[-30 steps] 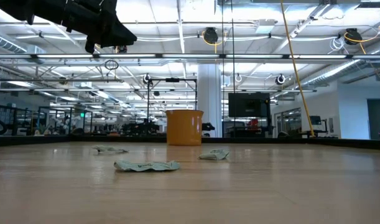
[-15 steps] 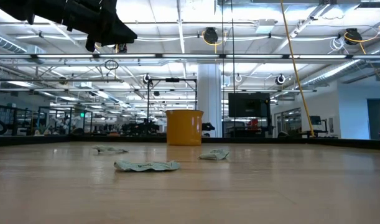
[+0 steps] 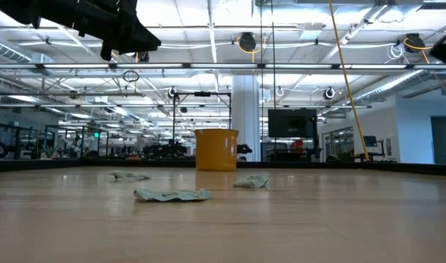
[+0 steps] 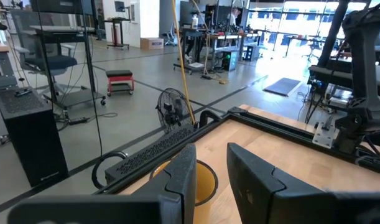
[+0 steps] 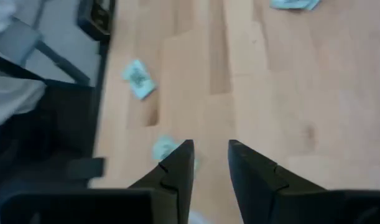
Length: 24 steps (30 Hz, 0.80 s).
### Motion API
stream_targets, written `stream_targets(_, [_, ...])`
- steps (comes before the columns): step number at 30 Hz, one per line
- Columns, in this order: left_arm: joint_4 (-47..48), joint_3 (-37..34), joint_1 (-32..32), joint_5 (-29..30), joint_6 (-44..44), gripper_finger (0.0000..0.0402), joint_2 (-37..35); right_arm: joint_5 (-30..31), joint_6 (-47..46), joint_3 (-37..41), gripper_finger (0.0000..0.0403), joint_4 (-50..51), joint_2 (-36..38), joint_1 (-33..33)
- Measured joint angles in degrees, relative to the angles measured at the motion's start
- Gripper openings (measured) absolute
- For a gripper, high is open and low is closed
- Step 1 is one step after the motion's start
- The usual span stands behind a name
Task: Pick and place Stevia / Truvia into bins
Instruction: Put the stevia packet into the transparent bin
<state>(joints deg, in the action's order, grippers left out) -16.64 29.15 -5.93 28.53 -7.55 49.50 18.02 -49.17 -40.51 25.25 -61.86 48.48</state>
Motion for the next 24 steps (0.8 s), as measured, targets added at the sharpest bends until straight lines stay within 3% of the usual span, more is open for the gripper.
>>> stream_targets(8, [0.0, 0.0, 0.0, 0.0, 0.1, 0.0093, 0.0, -17.7, 15.7, 0.0, 0.0137, -13.4, -11.3, -7.0])
stream_targets(11, [0.0, 0.0, 0.0, 0.0, 0.1, 0.0093, 0.0, -20.8, 17.8, 0.0, 0.0138, -17.1, -14.4, -8.3])
stream_targets(24, [0.0, 0.0, 0.0, 0.0, 1.9, 0.0093, 0.0, -25.8, 18.4, 0.0, 0.0133, -16.5, -24.6, -9.5])
